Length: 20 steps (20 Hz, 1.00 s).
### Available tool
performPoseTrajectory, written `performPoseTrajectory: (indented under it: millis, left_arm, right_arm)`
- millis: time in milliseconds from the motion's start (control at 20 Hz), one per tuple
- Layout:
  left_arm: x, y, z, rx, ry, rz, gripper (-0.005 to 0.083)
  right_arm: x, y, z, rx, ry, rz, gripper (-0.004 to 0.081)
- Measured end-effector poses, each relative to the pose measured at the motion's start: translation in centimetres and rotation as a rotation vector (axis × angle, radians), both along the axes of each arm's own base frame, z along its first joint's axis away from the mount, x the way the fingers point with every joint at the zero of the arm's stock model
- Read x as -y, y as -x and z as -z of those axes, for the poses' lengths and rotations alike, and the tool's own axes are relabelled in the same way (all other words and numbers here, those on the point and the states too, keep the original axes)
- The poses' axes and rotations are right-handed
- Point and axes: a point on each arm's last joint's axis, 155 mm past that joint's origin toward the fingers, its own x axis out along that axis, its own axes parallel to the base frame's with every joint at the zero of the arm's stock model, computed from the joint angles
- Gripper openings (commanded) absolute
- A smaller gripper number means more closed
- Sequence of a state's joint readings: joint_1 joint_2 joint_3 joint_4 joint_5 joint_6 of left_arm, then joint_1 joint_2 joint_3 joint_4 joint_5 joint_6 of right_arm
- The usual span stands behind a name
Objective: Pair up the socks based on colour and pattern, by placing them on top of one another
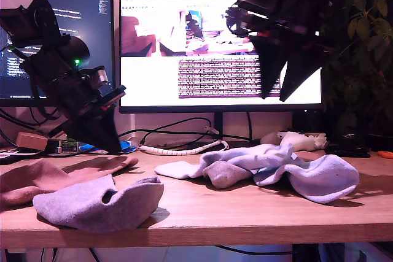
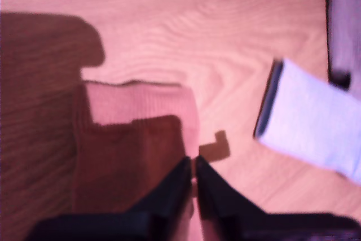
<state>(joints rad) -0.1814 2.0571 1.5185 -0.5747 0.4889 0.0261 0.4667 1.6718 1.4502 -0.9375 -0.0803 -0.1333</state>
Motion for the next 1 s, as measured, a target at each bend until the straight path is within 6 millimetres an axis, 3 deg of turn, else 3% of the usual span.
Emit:
performPoseTrajectory:
  millis: [200,500,700,800,1000]
  left_arm:
    - [-0.2,1.3,-0.6,-0.016,-0.021,0.036,-0.0024]
    - [-0.4,1.9,-5.0,0.101,-0.015,0.061,-0.0024]
    - [-1.3,5.2,-5.1,0.152,-0.022,0.052,-0.0024]
    - [-1.8,7.3,-3.9,0.148,-0.029,0.046,-0.0024]
    - [-2.6,10.8,-3.4,0.135,-0.02,0.019,-0.0024]
  right_arm:
    - [-1.4,0.1,-1.5,0.022,-0.057,-0.051,0.0421]
    - [-6.1,2.0,-2.6,0.01,-0.179,-0.142,0.042]
    - [-7.8,2.1,-3.1,0.03,-0.231,-0.172,0.0403]
    - [-9.0,2.9,-2.2,0.013,-0.276,-0.208,0.0404]
    - [-10.9,7.0,2.2,-0.086,-0.282,-0.274,0.0406]
